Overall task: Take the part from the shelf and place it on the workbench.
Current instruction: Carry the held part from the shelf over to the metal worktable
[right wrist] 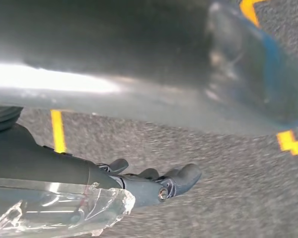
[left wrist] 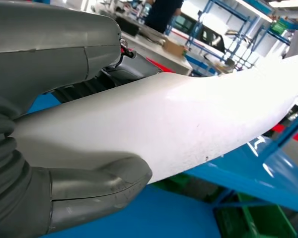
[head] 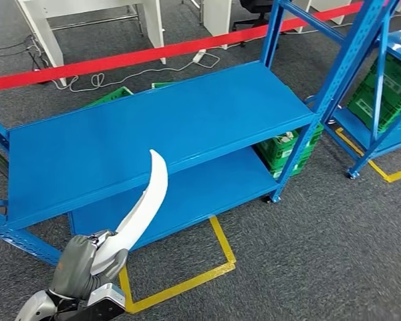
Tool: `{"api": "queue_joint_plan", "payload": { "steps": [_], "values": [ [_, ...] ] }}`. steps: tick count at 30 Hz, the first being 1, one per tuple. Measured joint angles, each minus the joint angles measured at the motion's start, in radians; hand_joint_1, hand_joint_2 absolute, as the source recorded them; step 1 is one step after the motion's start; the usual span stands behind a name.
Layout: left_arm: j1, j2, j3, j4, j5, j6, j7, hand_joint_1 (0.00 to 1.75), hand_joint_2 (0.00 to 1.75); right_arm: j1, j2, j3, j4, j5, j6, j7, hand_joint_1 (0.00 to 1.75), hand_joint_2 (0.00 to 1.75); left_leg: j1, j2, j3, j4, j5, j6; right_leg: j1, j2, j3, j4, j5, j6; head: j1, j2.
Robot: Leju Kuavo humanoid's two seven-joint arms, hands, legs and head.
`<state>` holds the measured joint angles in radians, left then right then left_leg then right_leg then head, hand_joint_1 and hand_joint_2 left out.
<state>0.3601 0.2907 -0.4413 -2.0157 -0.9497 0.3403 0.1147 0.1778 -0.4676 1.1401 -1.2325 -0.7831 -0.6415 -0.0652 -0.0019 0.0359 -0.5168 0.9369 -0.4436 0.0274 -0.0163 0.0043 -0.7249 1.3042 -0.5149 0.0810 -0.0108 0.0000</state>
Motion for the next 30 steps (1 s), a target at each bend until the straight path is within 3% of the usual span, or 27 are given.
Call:
{"api": "queue_joint_plan", "payload": {
  "steps": [1,2,3,5,6,8,9,10,12,13,14,15,16,17,19,21,23,25,27,29,30],
  "values": [
    [0.000,0.000,-0.001,0.000,0.003,0.000,-0.001,1.75,1.75,0.000,-0.001,0.002,-0.001,-0.002,-0.006,0.000,0.00,0.00,0.001,0.013,-0.010,0.001,0.008,-0.004,-0.003,-0.004,0.025,-0.008,0.032,0.004,0.000,0.000],
    [0.000,0.000,-0.002,0.000,0.006,0.001,-0.001,1.75,1.75,0.000,-0.002,0.005,-0.003,-0.003,-0.012,0.000,0.00,0.00,0.001,0.025,-0.019,0.002,0.015,-0.009,-0.006,-0.014,0.070,-0.052,0.058,0.007,0.000,0.000],
    [0.001,0.000,-0.003,0.000,0.007,0.001,-0.001,1.75,1.75,-0.002,-0.004,0.007,-0.005,-0.003,-0.020,0.001,0.00,0.00,0.000,0.035,-0.025,0.006,0.019,-0.015,-0.007,-0.035,0.134,-0.125,0.064,0.011,0.001,0.000],
    [0.002,0.000,-0.004,-0.002,0.010,0.001,-0.001,1.75,1.75,-0.009,-0.007,0.011,-0.012,0.010,-0.037,0.007,0.00,0.00,-0.004,0.056,-0.033,0.019,0.025,-0.026,-0.005,-0.071,0.241,-0.272,0.028,0.004,0.000,0.000],
    [0.002,0.000,-0.005,-0.003,0.012,0.002,-0.001,1.75,1.75,-0.012,-0.008,0.012,-0.015,0.026,-0.043,0.015,0.00,0.00,-0.005,0.067,-0.035,0.026,0.026,-0.031,-0.003,-0.077,0.266,-0.313,0.006,-0.005,0.000,0.000],
    [0.002,0.000,-0.007,-0.005,0.016,0.004,0.000,1.75,1.75,-0.006,-0.009,0.009,-0.018,0.078,-0.047,0.040,0.00,0.00,-0.003,0.082,-0.037,0.035,0.025,-0.040,-0.001,-0.060,0.258,-0.328,-0.007,-0.030,-0.002,0.000],
    [0.003,0.000,-0.009,-0.006,0.019,0.006,0.001,1.75,1.75,0.002,-0.009,0.005,-0.021,0.106,-0.048,0.053,0.00,0.00,0.000,0.069,-0.041,0.047,0.010,-0.046,-0.001,-0.050,0.253,-0.327,-0.005,-0.039,-0.002,0.000],
    [0.006,0.000,-0.010,-0.007,0.023,0.010,-0.001,1.75,1.75,0.010,-0.009,-0.001,-0.024,0.131,-0.048,0.065,0.00,0.00,0.002,0.047,-0.052,0.076,-0.017,-0.052,-0.001,-0.042,0.248,-0.327,0.000,-0.048,-0.002,0.000],
    [0.013,0.000,-0.011,-0.008,0.039,0.018,-0.009,1.75,1.75,0.022,-0.009,-0.015,-0.034,0.166,-0.048,0.080,0.00,0.00,0.005,-0.006,-0.098,0.190,-0.099,-0.058,0.001,-0.024,0.239,-0.326,0.012,-0.060,-0.004,0.000],
    [0.015,0.000,-0.012,-0.008,0.048,0.022,-0.014,1.75,1.75,0.025,-0.009,-0.023,-0.038,0.177,-0.049,0.085,0.00,0.00,0.004,-0.018,-0.124,0.257,-0.131,-0.057,0.003,-0.012,0.234,-0.325,0.018,-0.063,-0.004,0.000],
    [0.016,0.000,-0.013,-0.008,0.057,0.023,-0.018,1.75,1.75,0.029,-0.009,-0.029,-0.042,0.186,-0.049,0.089,0.00,0.00,0.004,-0.024,-0.142,0.305,-0.145,-0.055,0.006,0.000,0.230,-0.324,0.023,-0.065,-0.004,0.000],
    [0.016,0.000,-0.013,-0.008,0.065,0.024,-0.022,1.75,1.75,0.032,-0.009,-0.035,-0.045,0.192,-0.049,0.092,0.00,0.00,0.003,-0.027,-0.145,0.321,-0.137,-0.051,0.009,0.014,0.226,-0.324,0.027,-0.066,-0.004,0.000],
    [0.016,0.000,-0.013,-0.008,0.071,0.024,-0.025,1.75,1.75,0.035,-0.009,-0.041,-0.047,0.197,-0.049,0.097,0.00,0.00,0.002,-0.031,-0.131,0.300,-0.109,-0.046,0.011,0.027,0.224,-0.323,0.029,-0.066,-0.004,0.000],
    [0.016,0.000,-0.014,-0.009,0.077,0.025,-0.029,1.75,1.75,0.039,-0.010,-0.046,-0.050,0.202,-0.049,0.101,0.00,0.00,0.001,-0.039,-0.104,0.248,-0.071,-0.039,0.013,0.041,0.224,-0.323,0.030,-0.066,-0.004,0.000],
    [0.018,-0.001,-0.014,-0.010,0.088,0.032,-0.040,1.75,1.75,0.046,-0.010,-0.056,-0.058,0.213,-0.049,0.108,0.00,0.00,0.001,-0.079,-0.044,0.126,-0.010,-0.026,0.015,0.066,0.222,-0.321,0.031,-0.064,-0.003,0.000],
    [0.019,-0.001,-0.014,-0.010,0.093,0.041,-0.049,1.75,1.75,0.053,-0.010,-0.064,-0.066,0.221,-0.049,0.113,0.00,0.00,0.002,-0.105,-0.017,0.065,0.002,-0.021,0.015,0.089,0.212,-0.318,0.034,-0.056,-0.004,0.000],
    [0.017,-0.002,-0.014,-0.011,0.098,0.045,-0.053,1.75,1.75,0.061,-0.011,-0.072,-0.073,0.230,-0.049,0.119,0.00,0.00,0.005,-0.091,-0.015,0.047,-0.007,-0.019,0.014,0.106,0.196,-0.314,0.037,-0.044,-0.006,0.000],
    [0.015,-0.003,-0.014,-0.013,0.107,0.045,-0.058,1.75,1.75,0.075,-0.013,-0.083,-0.082,0.246,-0.049,0.129,0.00,0.00,0.010,-0.070,-0.015,0.034,-0.010,-0.013,0.016,0.077,0.171,-0.281,0.017,-0.033,-0.002,0.000],
    [0.018,-0.003,-0.014,-0.014,0.113,0.046,-0.061,1.75,1.75,0.085,-0.015,-0.097,-0.089,0.262,-0.049,0.140,0.00,0.00,0.009,-0.047,-0.014,0.031,-0.009,-0.009,0.017,0.024,0.114,-0.168,-0.043,-0.022,0.003,0.000],
    [0.022,-0.003,-0.013,-0.014,0.113,0.047,-0.062,1.75,1.75,0.091,-0.015,-0.108,-0.093,0.272,-0.049,0.147,0.00,0.00,0.007,-0.022,-0.014,0.031,-0.010,-0.007,0.015,0.004,0.051,-0.036,-0.093,-0.014,0.004,0.000],
    [0.022,-0.003,-0.013,-0.014,0.114,0.048,-0.064,1.75,1.75,0.095,-0.015,-0.112,-0.094,0.274,-0.049,0.148,0.00,0.00,0.006,-0.010,-0.013,0.031,-0.010,-0.006,0.014,0.002,0.040,-0.012,-0.093,-0.013,0.004,0.000]
  ]
}}
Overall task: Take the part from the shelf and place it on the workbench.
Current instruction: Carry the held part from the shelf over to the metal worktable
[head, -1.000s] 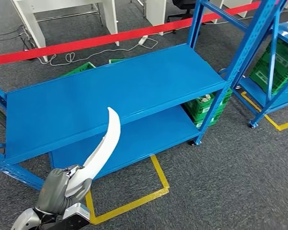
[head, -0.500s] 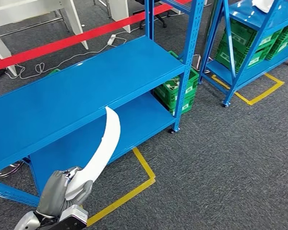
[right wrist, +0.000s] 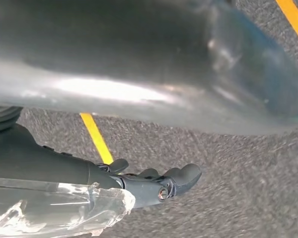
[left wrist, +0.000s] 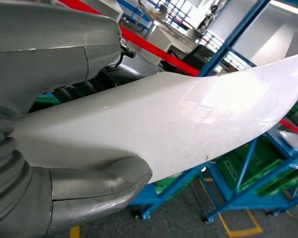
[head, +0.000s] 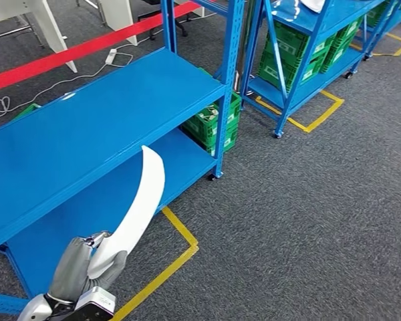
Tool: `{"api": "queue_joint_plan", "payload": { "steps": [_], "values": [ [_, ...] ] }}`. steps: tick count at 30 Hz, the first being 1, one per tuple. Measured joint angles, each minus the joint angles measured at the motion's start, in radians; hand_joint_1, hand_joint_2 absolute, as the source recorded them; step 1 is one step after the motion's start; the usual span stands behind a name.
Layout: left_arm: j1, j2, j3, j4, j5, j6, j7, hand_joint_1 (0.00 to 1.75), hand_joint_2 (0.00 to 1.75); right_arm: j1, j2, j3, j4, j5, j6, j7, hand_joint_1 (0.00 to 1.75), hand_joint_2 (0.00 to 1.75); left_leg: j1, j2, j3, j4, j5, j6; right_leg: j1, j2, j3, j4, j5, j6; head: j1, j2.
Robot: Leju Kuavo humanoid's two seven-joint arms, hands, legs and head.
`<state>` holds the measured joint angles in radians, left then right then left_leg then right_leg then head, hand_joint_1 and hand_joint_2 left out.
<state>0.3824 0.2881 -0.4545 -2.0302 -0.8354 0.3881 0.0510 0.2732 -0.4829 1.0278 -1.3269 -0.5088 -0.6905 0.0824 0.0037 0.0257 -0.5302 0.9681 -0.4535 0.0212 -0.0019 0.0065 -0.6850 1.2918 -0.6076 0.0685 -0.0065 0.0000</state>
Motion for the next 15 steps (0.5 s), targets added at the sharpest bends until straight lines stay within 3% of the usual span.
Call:
{"api": "queue_joint_plan", "payload": {
  "steps": [1,3,5,6,8,9,11,13,14,15],
  "values": [
    [0.000,0.000,0.000,0.000,0.002,0.001,-0.002,1.75,1.75,0.005,0.000,-0.004,-0.002,0.001,0.000,0.001,0.00,0.00,0.000,0.011,0.001,0.000,0.000,0.000,0.000,-0.002,0.011,-0.019,0.020,0.000,0.000,0.000],
    [0.000,-0.001,-0.001,0.000,0.010,0.004,-0.007,1.75,1.75,0.014,0.000,-0.013,-0.007,0.003,0.000,0.002,0.00,0.00,-0.002,0.031,0.005,0.000,-0.002,-0.002,0.000,-0.030,0.085,-0.157,0.087,-0.001,0.000,0.000],
    [-0.002,-0.001,-0.001,0.000,0.019,0.005,-0.012,1.75,1.75,0.019,0.000,-0.027,-0.017,0.010,0.000,0.006,0.00,0.00,-0.009,0.047,0.008,0.004,-0.005,-0.010,0.003,-0.059,0.147,-0.275,0.128,-0.010,-0.001,0.000],
    [-0.003,-0.002,-0.001,-0.001,0.023,0.005,-0.015,1.75,1.75,0.022,0.000,-0.034,-0.024,0.016,0.000,0.009,0.00,0.00,-0.012,0.055,0.008,0.006,-0.006,-0.015,0.004,-0.065,0.154,-0.296,0.132,-0.016,-0.002,0.000],
    [-0.006,-0.003,-0.002,-0.001,0.030,0.006,-0.024,1.75,1.75,0.036,0.000,-0.048,-0.037,0.027,0.000,0.019,0.00,0.00,-0.012,0.069,0.008,0.007,-0.006,-0.024,0.006,-0.046,0.147,-0.297,0.135,-0.030,-0.005,0.000],
    [-0.009,-0.005,-0.003,-0.001,0.033,0.006,-0.029,1.75,1.75,0.046,0.000,-0.056,-0.044,0.033,0.000,0.025,0.00,0.00,-0.010,0.065,0.007,0.012,-0.012,-0.030,0.006,-0.037,0.145,-0.298,0.137,-0.037,-0.005,0.000],
    [-0.014,-0.007,-0.006,-0.001,0.040,0.006,-0.041,1.75,1.75,0.067,0.000,-0.077,-0.063,0.048,0.000,0.036,0.00,0.00,-0.007,0.029,-0.016,0.067,-0.058,-0.041,0.002,-0.020,0.145,-0.300,0.146,-0.050,-0.007,0.000],
    [-0.015,-0.007,-0.009,0.000,0.048,0.006,-0.051,1.75,1.75,0.089,0.000,-0.102,-0.085,0.066,0.000,0.047,0.00,0.00,-0.004,-0.008,-0.072,0.195,-0.130,-0.046,0.001,-0.002,0.138,-0.300,0.152,-0.058,-0.009,0.000],
    [-0.016,-0.007,-0.011,0.001,0.052,0.006,-0.055,1.75,1.75,0.101,0.000,-0.116,-0.095,0.075,0.000,0.054,0.00,0.00,-0.004,-0.014,-0.100,0.257,-0.154,-0.047,0.001,0.010,0.135,-0.300,0.155,-0.059,-0.009,0.000],
    [-0.017,-0.008,-0.014,0.001,0.056,0.005,-0.058,1.75,1.75,0.114,0.000,-0.129,-0.106,0.084,0.000,0.061,0.00,0.00,-0.004,-0.016,-0.116,0.292,-0.159,-0.046,0.001,0.022,0.132,-0.300,0.156,-0.058,-0.009,0.000]
  ]
}}
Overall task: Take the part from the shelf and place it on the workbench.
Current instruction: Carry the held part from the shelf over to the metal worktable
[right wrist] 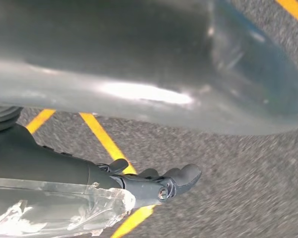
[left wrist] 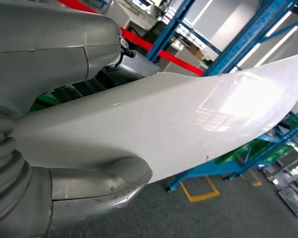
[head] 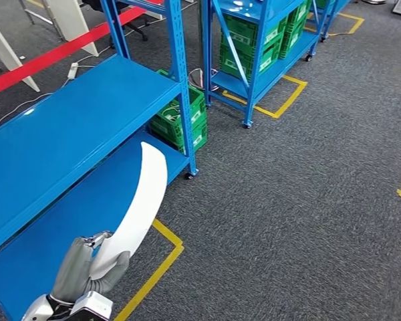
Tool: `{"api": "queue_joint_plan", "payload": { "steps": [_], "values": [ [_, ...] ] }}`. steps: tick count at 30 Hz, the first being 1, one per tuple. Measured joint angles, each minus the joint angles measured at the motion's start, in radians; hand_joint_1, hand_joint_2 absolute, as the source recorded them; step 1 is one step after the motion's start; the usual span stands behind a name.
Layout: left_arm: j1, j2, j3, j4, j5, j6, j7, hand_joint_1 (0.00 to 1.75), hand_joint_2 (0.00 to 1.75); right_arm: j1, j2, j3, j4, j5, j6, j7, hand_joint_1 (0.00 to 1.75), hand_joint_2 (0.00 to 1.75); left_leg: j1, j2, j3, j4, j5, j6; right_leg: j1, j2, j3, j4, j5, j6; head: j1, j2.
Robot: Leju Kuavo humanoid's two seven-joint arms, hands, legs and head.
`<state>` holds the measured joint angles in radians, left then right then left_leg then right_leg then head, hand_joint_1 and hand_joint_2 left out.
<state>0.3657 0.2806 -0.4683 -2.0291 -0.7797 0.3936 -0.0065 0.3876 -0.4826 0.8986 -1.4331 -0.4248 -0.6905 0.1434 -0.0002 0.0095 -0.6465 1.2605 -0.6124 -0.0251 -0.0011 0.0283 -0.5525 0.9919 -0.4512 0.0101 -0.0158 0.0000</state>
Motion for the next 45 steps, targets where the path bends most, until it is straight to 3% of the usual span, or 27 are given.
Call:
{"api": "queue_joint_plan", "payload": {
  "steps": [1,2,4,5,7,12,13,16,17,20,21,22,24,26,28,29,30,31,33,35,37,39,40,42,43,45],
  "values": [
    [-0.002,0.000,-0.002,0.000,0.003,-0.001,-0.002,1.75,1.75,0.014,0.000,-0.013,-0.010,0.009,0.000,0.008,0.00,0.00,0.000,-0.002,0.001,-0.002,0.016,0.001,0.000,0.013,-0.001,0.000,0.002,0.001,0.000,0.000],
    [-0.004,0.000,-0.005,0.000,0.005,-0.001,-0.004,1.75,1.75,0.026,0.000,-0.025,-0.021,0.017,0.000,0.015,0.00,0.00,0.001,-0.005,0.020,-0.043,0.048,0.003,0.000,0.026,-0.001,0.000,0.003,0.003,0.000,0.000],
    [-0.009,-0.001,-0.009,0.000,0.007,-0.003,-0.008,1.75,1.75,0.048,0.000,-0.048,-0.042,0.030,0.000,0.025,0.00,0.00,0.005,-0.040,0.084,-0.176,0.118,0.008,0.000,0.051,-0.002,0.002,0.005,0.008,0.000,0.000],
    [-0.013,-0.001,-0.011,0.001,0.008,-0.005,-0.010,1.75,1.75,0.058,0.000,-0.059,-0.053,0.035,0.000,0.029,0.00,0.00,0.007,-0.060,0.109,-0.231,0.136,0.010,0.001,0.063,-0.006,0.004,0.007,0.012,0.000,0.000],
    [-0.019,-0.001,-0.014,0.002,0.010,-0.009,-0.012,1.75,1.75,0.073,0.000,-0.075,-0.069,0.042,0.000,0.034,0.00,0.00,0.009,-0.084,0.126,-0.278,0.141,0.013,0.000,0.082,-0.018,0.008,0.011,0.022,0.001,0.000],
    [-0.021,-0.001,-0.015,0.003,0.011,-0.012,-0.012,1.75,1.75,0.080,0.000,-0.082,-0.075,0.044,0.000,0.036,0.00,0.00,0.007,-0.078,0.125,-0.280,0.139,0.015,-0.002,0.090,-0.024,0.007,0.015,0.028,0.001,0.000],
    [-0.024,-0.002,-0.016,0.003,0.011,-0.013,-0.012,1.75,1.75,0.086,0.001,-0.085,-0.079,0.045,0.000,0.037,0.00,0.00,0.008,-0.070,0.125,-0.282,0.142,0.020,-0.004,0.092,-0.028,0.008,0.015,0.032,0.001,0.000],
    [-0.034,-0.005,-0.026,0.006,0.013,-0.021,-0.013,1.75,1.75,0.109,0.002,-0.111,-0.101,0.048,0.000,0.043,0.00,0.00,0.004,0.013,0.126,-0.289,0.148,0.043,-0.008,0.008,-0.119,0.204,-0.085,0.057,0.010,0.000],
    [-0.035,-0.006,-0.029,0.007,0.015,-0.024,-0.014,1.75,1.75,0.114,0.003,-0.119,-0.105,0.049,0.000,0.045,0.00,0.00,0.003,0.039,0.127,-0.289,0.146,0.045,-0.008,-0.026,-0.125,0.238,-0.103,0.062,0.014,0.000],
    [-0.038,-0.008,-0.031,0.008,0.023,-0.027,-0.025,1.75,1.75,0.124,0.004,-0.133,-0.114,0.054,0.000,0.047,0.00,0.00,-0.003,0.075,0.133,-0.284,0.139,0.033,-0.008,-0.082,-0.012,0.055,-0.034,0.060,0.014,0.000],
    [-0.040,-0.008,-0.031,0.009,0.026,-0.027,-0.030,1.75,1.75,0.126,0.005,-0.138,-0.118,0.057,0.000,0.048,0.00,0.00,-0.006,0.084,0.135,-0.282,0.137,0.028,-0.007,-0.094,0.007,0.022,-0.025,0.056,0.013,0.000],
    [-0.042,-0.008,-0.032,0.009,0.027,-0.026,-0.036,1.75,1.75,0.129,0.006,-0.143,-0.123,0.061,0.000,0.049,0.00,0.00,-0.008,0.093,0.137,-0.281,0.136,0.024,-0.005,-0.093,0.008,0.014,-0.024,0.050,0.012,0.000],
    [-0.048,-0.009,-0.033,0.009,0.030,-0.023,-0.047,1.75,1.75,0.141,0.007,-0.149,-0.133,0.070,0.000,0.057,0.00,0.00,-0.005,0.106,0.140,-0.280,0.133,0.013,-0.005,-0.071,0.003,0.014,-0.019,0.037,0.012,0.000],
    [-0.052,-0.011,-0.035,0.010,0.032,-0.018,-0.059,1.75,1.75,0.153,0.007,-0.156,-0.144,0.078,0.000,0.063,0.00,0.00,-0.001,0.073,0.127,-0.247,0.103,0.001,-0.007,-0.051,0.004,0.010,-0.013,0.023,0.010,0.000],
    [-0.053,-0.012,-0.036,0.014,0.035,-0.014,-0.070,1.75,1.75,0.159,0.008,-0.163,-0.153,0.085,0.000,0.066,0.00,0.00,0.001,0.021,0.077,-0.137,0.038,-0.004,-0.008,-0.029,0.002,0.008,-0.008,0.014,0.008,0.000],
    [-0.053,-0.013,-0.036,0.016,0.036,-0.012,-0.075,1.75,1.75,0.161,0.008,-0.166,-0.157,0.087,0.000,0.067,0.00,0.00,0.001,0.008,0.043,-0.067,0.008,-0.004,-0.008,-0.017,-0.001,0.008,-0.006,0.012,0.008,0.000],
    [-0.054,-0.014,-0.037,0.019,0.038,-0.012,-0.079,1.75,1.75,0.163,0.008,-0.169,-0.159,0.089,0.000,0.069,0.00,0.00,0.001,0.002,0.016,-0.015,-0.005,-0.004,-0.007,-0.004,-0.002,0.008,-0.005,0.011,0.008,0.000],
    [-0.056,-0.016,-0.037,0.022,0.040,-0.012,-0.083,1.75,1.75,0.167,0.008,-0.172,-0.163,0.091,0.000,0.072,0.00,0.00,0.001,-0.002,0.003,0.006,0.001,-0.003,-0.007,0.010,-0.003,0.008,-0.004,0.011,0.008,0.000],
    [-0.062,-0.020,-0.038,0.026,0.054,-0.010,-0.099,1.75,1.75,0.174,0.008,-0.180,-0.169,0.095,0.000,0.076,0.00,0.00,0.003,-0.011,0.030,-0.064,0.066,0.000,-0.007,0.037,-0.001,0.009,-0.003,0.012,0.008,0.000],
    [-0.070,-0.027,-0.038,0.030,0.082,-0.008,-0.127,1.75,1.75,0.179,0.009,-0.186,-0.176,0.096,0.000,0.079,0.00,0.00,0.010,-0.057,0.086,-0.195,0.130,0.003,-0.007,0.062,-0.004,0.012,-0.002,0.018,0.008,0.000],
    [-0.079,-0.041,-0.037,0.033,0.122,-0.011,-0.164,1.75,1.75,0.182,0.009,-0.192,-0.182,0.096,0.000,0.079,0.00,0.00,0.013,-0.092,0.112,-0.262,0.144,0.006,-0.008,0.085,-0.016,0.014,0.002,0.031,0.008,0.000],
    [-0.090,-0.060,-0.031,0.034,0.157,-0.028,-0.197,1.75,1.75,0.187,0.009,-0.194,-0.185,0.096,0.000,0.079,0.00,0.00,0.011,-0.078,0.113,-0.270,0.144,0.016,-0.013,0.104,-0.030,0.012,0.009,0.046,0.007,0.000],
    [-0.096,-0.072,-0.027,0.035,0.171,-0.039,-0.210,1.75,1.75,0.189,0.009,-0.194,-0.186,0.096,0.000,0.079,0.00,0.00,0.011,-0.066,0.114,-0.273,0.146,0.023,-0.014,0.094,-0.037,0.017,0.005,0.051,0.008,0.000],
    [-0.103,-0.096,-0.020,0.035,0.194,-0.057,-0.228,1.75,1.75,0.190,0.010,-0.196,-0.187,0.096,0.000,0.079,0.00,0.00,0.011,-0.039,0.116,-0.280,0.149,0.036,-0.011,0.040,-0.068,0.082,-0.038,0.057,0.014,0.000],
    [-0.104,-0.105,-0.016,0.036,0.201,-0.062,-0.233,1.75,1.75,0.189,0.010,-0.198,-0.187,0.096,0.000,0.079,0.00,0.00,0.008,-0.026,0.116,-0.280,0.149,0.040,-0.010,0.008,-0.098,0.146,-0.074,0.060,0.016,0.000],
    [-0.104,-0.117,-0.010,0.039,0.210,-0.066,-0.241,1.75,1.75,0.189,0.010,-0.203,-0.188,0.096,0.000,0.079,0.00,0.00,0.005,0.002,0.116,-0.279,0.148,0.043,-0.010,-0.017,-0.155,0.275,-0.132,0.065,0.018,0.000]
  ]
}}
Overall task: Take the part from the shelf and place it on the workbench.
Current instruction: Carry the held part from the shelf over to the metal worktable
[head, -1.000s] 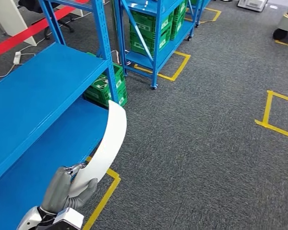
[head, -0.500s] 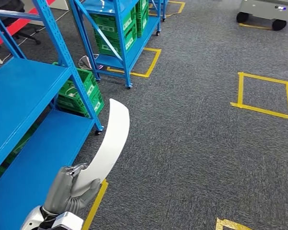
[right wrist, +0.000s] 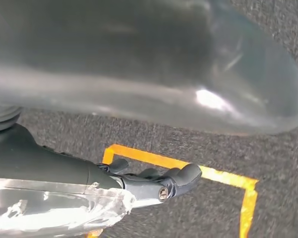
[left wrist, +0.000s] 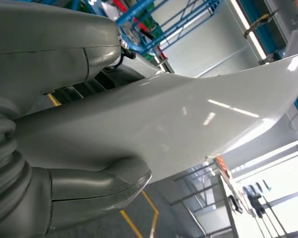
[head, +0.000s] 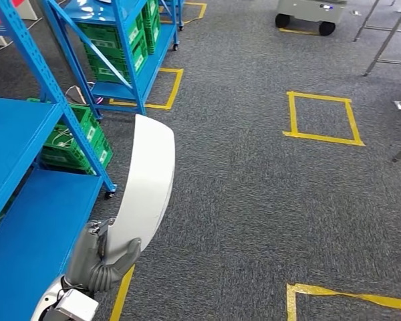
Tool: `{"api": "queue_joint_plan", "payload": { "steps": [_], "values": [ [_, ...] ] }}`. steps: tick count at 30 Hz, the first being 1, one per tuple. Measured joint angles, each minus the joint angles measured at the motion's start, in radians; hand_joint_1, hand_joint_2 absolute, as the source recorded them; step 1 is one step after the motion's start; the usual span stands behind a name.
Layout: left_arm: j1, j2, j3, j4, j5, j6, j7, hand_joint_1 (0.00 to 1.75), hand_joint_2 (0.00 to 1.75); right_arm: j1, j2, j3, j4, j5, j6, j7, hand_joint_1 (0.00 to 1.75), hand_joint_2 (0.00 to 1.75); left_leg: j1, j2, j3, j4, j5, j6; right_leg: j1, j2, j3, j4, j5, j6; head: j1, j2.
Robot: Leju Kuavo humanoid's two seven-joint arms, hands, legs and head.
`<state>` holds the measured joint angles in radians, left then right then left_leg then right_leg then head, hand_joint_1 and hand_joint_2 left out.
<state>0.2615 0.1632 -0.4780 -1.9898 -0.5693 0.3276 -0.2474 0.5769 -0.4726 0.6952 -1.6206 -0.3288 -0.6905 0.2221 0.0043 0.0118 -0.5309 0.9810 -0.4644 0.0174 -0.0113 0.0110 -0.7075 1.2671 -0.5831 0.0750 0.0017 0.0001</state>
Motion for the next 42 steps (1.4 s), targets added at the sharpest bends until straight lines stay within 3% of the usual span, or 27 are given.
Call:
{"api": "queue_joint_plan", "payload": {
  "steps": [1,2,3,6,7,9,10,12,13,15,16,17,19,20,21,23,25,27,29,30,32,33,35,37,38,40,42],
  "values": [
    [0.000,-0.005,0.003,0.002,0.007,-0.002,-0.005,1.75,1.75,0.001,0.000,-0.002,0.000,0.000,0.000,0.000,0.00,0.00,-0.001,0.014,0.000,0.000,-0.001,0.000,0.000,-0.003,-0.010,0.028,-0.006,0.002,0.000,0.000],
    [-0.001,-0.010,0.006,0.004,0.018,-0.005,-0.013,1.75,1.75,0.002,0.000,-0.004,0.000,0.000,0.000,0.000,0.00,0.00,-0.002,0.027,0.001,0.000,-0.001,0.000,0.000,-0.006,0.002,0.013,0.009,0.002,0.000,0.000],
    [-0.002,-0.016,0.009,0.007,0.030,-0.008,-0.021,1.75,1.75,0.003,0.000,-0.005,0.000,0.000,0.000,0.000,0.00,0.00,-0.002,0.039,0.003,0.000,-0.002,-0.001,0.000,-0.012,0.034,-0.039,0.037,0.002,0.000,0.000],
    [-0.015,-0.033,0.018,0.013,0.068,-0.021,-0.054,1.75,1.75,0.001,0.000,-0.009,0.000,0.000,0.000,0.000,0.00,0.00,-0.008,0.066,0.011,0.004,-0.008,-0.012,0.001,-0.063,0.147,-0.232,0.108,-0.003,-0.001,0.000],
    [-0.022,-0.038,0.020,0.016,0.080,-0.028,-0.067,1.75,1.75,0.001,0.000,-0.010,-0.001,-0.001,0.000,0.000,0.00,0.00,-0.010,0.073,0.012,0.005,-0.009,-0.017,0.002,-0.072,0.158,-0.255,0.115,-0.007,-0.003,0.000],
    [-0.041,-0.050,0.024,0.023,0.105,-0.046,-0.094,1.75,1.75,0.001,0.000,-0.011,-0.001,-0.004,0.000,-0.001,0.00,0.00,-0.009,0.086,0.015,0.004,-0.009,-0.028,0.006,-0.056,0.152,-0.258,0.118,-0.020,-0.006,0.000],
    [-0.052,-0.056,0.024,0.026,0.118,-0.056,-0.105,1.75,1.75,0.002,0.000,-0.011,-0.002,-0.006,0.000,-0.002,0.00,0.00,-0.007,0.082,0.014,0.006,-0.013,-0.034,0.005,-0.047,0.151,-0.260,0.121,-0.026,-0.006,0.000],
    [-0.071,-0.065,0.024,0.032,0.147,-0.075,-0.122,1.75,1.75,-0.001,-0.001,-0.011,-0.002,-0.012,0.000,-0.007,0.00,0.00,-0.003,0.045,-0.007,0.053,-0.050,-0.045,0.002,-0.029,0.154,-0.266,0.130,-0.041,-0.008,0.000],
    [-0.080,-0.068,0.024,0.035,0.165,-0.085,-0.130,1.75,1.75,-0.003,-0.002,-0.011,-0.003,-0.016,0.000,-0.010,0.00,0.00,-0.002,0.021,-0.032,0.108,-0.082,-0.048,0.001,-0.020,0.153,-0.267,0.133,-0.046,-0.009,0.000],
    [-0.093,-0.073,0.022,0.044,0.197,-0.103,-0.143,1.75,1.75,-0.007,-0.003,-0.011,-0.003,-0.022,0.000,-0.016,0.00,0.00,-0.002,-0.001,-0.099,0.244,-0.140,-0.049,0.002,0.003,0.148,-0.267,0.136,-0.050,-0.010,0.000],
    [-0.100,-0.075,0.020,0.049,0.211,-0.111,-0.149,1.75,1.75,-0.008,-0.003,-0.011,-0.002,-0.026,0.000,-0.019,0.00,0.00,-0.002,-0.003,-0.121,0.285,-0.147,-0.048,0.002,0.016,0.146,-0.267,0.137,-0.050,-0.010,0.000],
    [-0.106,-0.076,0.017,0.054,0.223,-0.117,-0.155,1.75,1.75,-0.009,-0.003,-0.011,-0.002,-0.030,0.000,-0.021,0.00,0.00,-0.002,-0.005,-0.126,0.290,-0.133,-0.047,0.003,0.029,0.146,-0.267,0.138,-0.049,-0.010,0.000],
    [-0.120,-0.077,0.009,0.062,0.250,-0.128,-0.169,1.75,1.75,-0.010,-0.004,-0.010,-0.002,-0.037,0.000,-0.025,0.00,0.00,0.000,-0.019,-0.083,0.192,-0.061,-0.043,0.002,0.056,0.146,-0.267,0.141,-0.046,-0.010,0.000],
    [-0.127,-0.078,0.003,0.065,0.266,-0.133,-0.178,1.75,1.75,-0.012,-0.006,-0.010,-0.002,-0.040,0.000,-0.027,0.00,0.00,0.001,-0.040,-0.052,0.123,-0.028,-0.041,0.003,0.068,0.145,-0.265,0.141,-0.042,-0.010,0.000],
    [-0.135,-0.078,-0.004,0.068,0.283,-0.139,-0.185,1.75,1.75,-0.014,-0.008,-0.009,-0.002,-0.042,0.000,-0.028,0.00,0.00,0.004,-0.059,-0.026,0.066,-0.008,-0.039,0.003,0.081,0.141,-0.262,0.142,-0.038,-0.009,0.000],
    [-0.147,-0.079,-0.015,0.072,0.307,-0.148,-0.196,1.75,1.75,-0.016,-0.012,-0.006,-0.002,-0.046,0.000,-0.030,0.00,0.00,0.005,-0.078,-0.008,0.016,-0.003,-0.034,0.002,0.102,0.129,-0.260,0.148,-0.025,-0.009,0.000],
    [-0.159,-0.080,-0.025,0.076,0.325,-0.158,-0.200,1.75,1.75,-0.015,-0.014,-0.001,-0.001,-0.051,0.000,-0.034,0.00,0.00,0.003,-0.060,-0.008,0.011,0.000,-0.022,-0.002,0.112,0.116,-0.263,0.152,-0.013,-0.009,0.000],
    [-0.171,-0.081,-0.037,0.078,0.357,-0.182,-0.203,1.75,1.75,-0.017,-0.017,0.007,0.000,-0.058,0.000,-0.040,0.00,0.00,0.004,-0.037,-0.007,0.005,0.004,-0.008,-0.001,0.070,0.091,-0.222,0.124,-0.005,-0.003,0.000],
    [-0.177,-0.080,-0.050,0.079,0.390,-0.211,-0.203,1.75,1.75,-0.024,-0.021,0.012,0.001,-0.066,0.000,-0.050,0.00,0.00,0.001,-0.012,-0.007,0.003,0.004,0.001,0.002,0.014,0.036,-0.100,0.055,0.000,0.001,0.000],
    [-0.178,-0.080,-0.055,0.081,0.402,-0.222,-0.203,1.75,1.75,-0.028,-0.023,0.013,0.002,-0.071,0.000,-0.056,0.00,0.00,-0.001,0.001,-0.008,0.004,0.003,0.002,0.001,0.002,0.004,-0.030,0.024,0.003,0.002,0.000],
    [-0.180,-0.080,-0.065,0.086,0.413,-0.235,-0.204,1.75,1.75,-0.032,-0.024,0.016,0.006,-0.078,0.000,-0.064,0.00,0.00,-0.003,0.026,-0.007,0.004,0.002,0.002,0.001,-0.004,-0.019,0.028,0.011,0.006,0.002,0.000],
    [-0.181,-0.080,-0.069,0.088,0.418,-0.239,-0.204,1.75,1.75,-0.032,-0.025,0.018,0.008,-0.081,0.000,-0.067,0.00,0.00,-0.003,0.038,-0.006,0.004,0.001,0.001,0.001,-0.008,0.001,-0.004,0.032,0.007,0.002,0.000],
    [-0.186,-0.080,-0.075,0.093,0.431,-0.254,-0.206,1.75,1.75,-0.036,-0.026,0.021,0.011,-0.092,0.004,-0.078,0.00,0.00,-0.004,0.057,-0.002,0.005,-0.002,-0.004,0.001,-0.041,0.081,-0.144,0.092,0.006,0.003,0.000],
    [-0.196,-0.078,-0.084,0.099,0.461,-0.308,-0.205,1.75,1.75,-0.079,-0.024,0.032,0.009,-0.136,0.046,-0.070,0.00,0.00,-0.008,0.075,0.000,0.008,-0.006,-0.014,0.003,-0.067,0.136,-0.240,0.128,-0.004,0.003,0.000],
    [-0.206,-0.077,-0.092,0.104,0.478,-0.347,-0.202,1.75,1.75,-0.130,-0.018,0.039,0.005,-0.165,0.083,-0.039,0.00,0.00,-0.009,0.087,0.001,0.009,-0.006,-0.020,0.007,-0.064,0.140,-0.252,0.135,-0.013,0.003,0.000],
    [-0.233,-0.078,-0.115,0.118,0.507,-0.407,-0.195,1.75,1.75,-0.265,0.015,0.048,-0.003,-0.208,0.147,0.070,0.00,0.00,-0.006,0.116,0.001,0.009,-0.005,-0.032,0.010,-0.029,0.130,-0.252,0.147,-0.031,0.003,0.000],
    [-0.251,-0.082,-0.136,0.129,0.524,-0.420,-0.192,1.75,1.75,-0.363,0.059,0.044,-0.005,-0.212,0.178,0.146,0.00,0.00,-0.002,0.094,-0.009,0.036,-0.024,-0.045,0.007,-0.004,0.126,-0.256,0.155,-0.042,0.000,0.000]
  ]
}}
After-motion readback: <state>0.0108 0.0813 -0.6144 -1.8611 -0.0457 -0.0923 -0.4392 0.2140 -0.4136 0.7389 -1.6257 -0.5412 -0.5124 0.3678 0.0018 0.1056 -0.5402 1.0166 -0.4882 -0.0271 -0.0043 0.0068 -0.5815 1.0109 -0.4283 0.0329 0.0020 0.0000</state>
